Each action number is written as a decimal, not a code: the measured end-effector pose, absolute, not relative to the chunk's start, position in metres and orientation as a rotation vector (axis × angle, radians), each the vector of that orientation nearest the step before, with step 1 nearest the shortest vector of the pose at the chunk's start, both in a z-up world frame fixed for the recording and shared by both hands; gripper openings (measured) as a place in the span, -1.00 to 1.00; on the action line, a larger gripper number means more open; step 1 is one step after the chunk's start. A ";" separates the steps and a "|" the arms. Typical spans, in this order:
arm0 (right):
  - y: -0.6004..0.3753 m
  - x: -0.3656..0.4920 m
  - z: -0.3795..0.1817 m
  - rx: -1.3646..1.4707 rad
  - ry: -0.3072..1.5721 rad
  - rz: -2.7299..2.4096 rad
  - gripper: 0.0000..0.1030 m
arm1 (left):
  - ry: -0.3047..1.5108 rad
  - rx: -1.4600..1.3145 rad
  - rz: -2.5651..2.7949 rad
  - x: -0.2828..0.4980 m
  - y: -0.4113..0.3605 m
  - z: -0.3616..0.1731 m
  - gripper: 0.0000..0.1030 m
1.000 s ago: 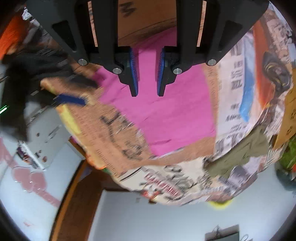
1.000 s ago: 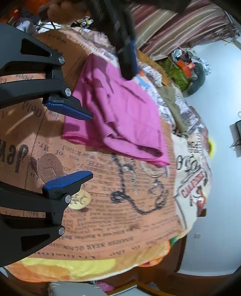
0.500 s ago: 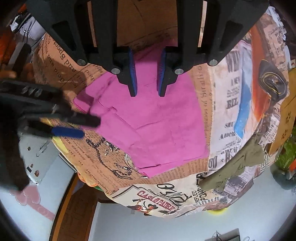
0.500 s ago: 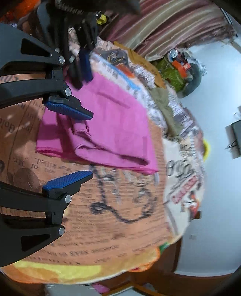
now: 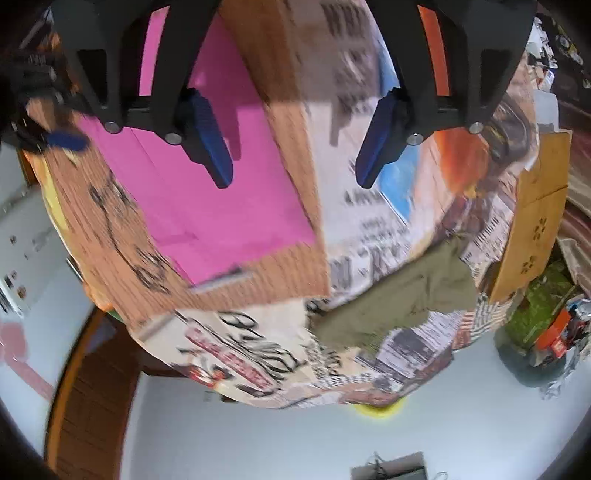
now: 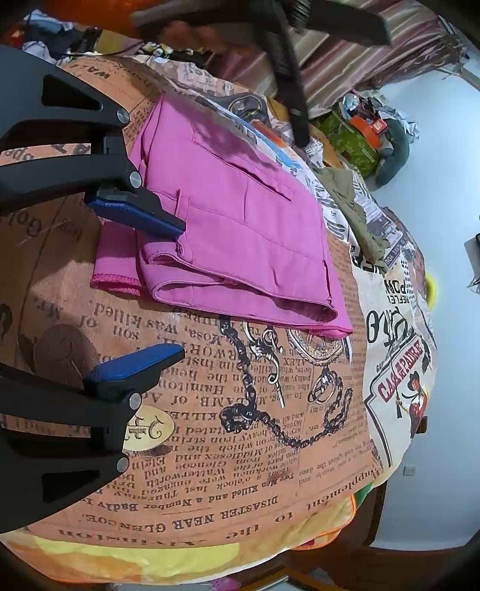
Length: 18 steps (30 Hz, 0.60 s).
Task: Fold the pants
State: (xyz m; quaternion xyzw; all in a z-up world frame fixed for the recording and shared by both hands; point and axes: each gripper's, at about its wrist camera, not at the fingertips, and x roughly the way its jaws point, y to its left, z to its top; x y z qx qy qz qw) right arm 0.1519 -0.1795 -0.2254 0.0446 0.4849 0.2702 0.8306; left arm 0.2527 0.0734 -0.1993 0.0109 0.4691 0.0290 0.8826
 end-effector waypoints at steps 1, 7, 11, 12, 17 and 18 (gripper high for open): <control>-0.180 0.152 -0.225 0.096 1.028 0.572 0.09 | 0.976 0.027 0.068 0.263 0.079 -0.199 0.39; -0.189 0.156 -0.216 0.130 1.023 0.573 0.09 | 1.004 0.086 0.080 0.309 0.088 -0.209 0.47; -0.197 0.165 -0.208 0.161 1.000 0.550 0.09 | 1.060 0.147 0.089 0.342 0.087 -0.233 0.47; -0.200 0.167 -0.207 0.172 0.996 0.541 0.09 | 1.084 0.164 0.092 0.350 0.087 -0.241 0.47; -0.207 0.179 -0.210 0.182 0.998 0.498 0.09 | 1.158 0.223 0.069 0.362 0.088 -0.274 0.47; -0.208 0.181 -0.211 0.178 1.002 0.489 0.09 | 1.166 0.235 0.058 0.360 0.087 -0.278 0.47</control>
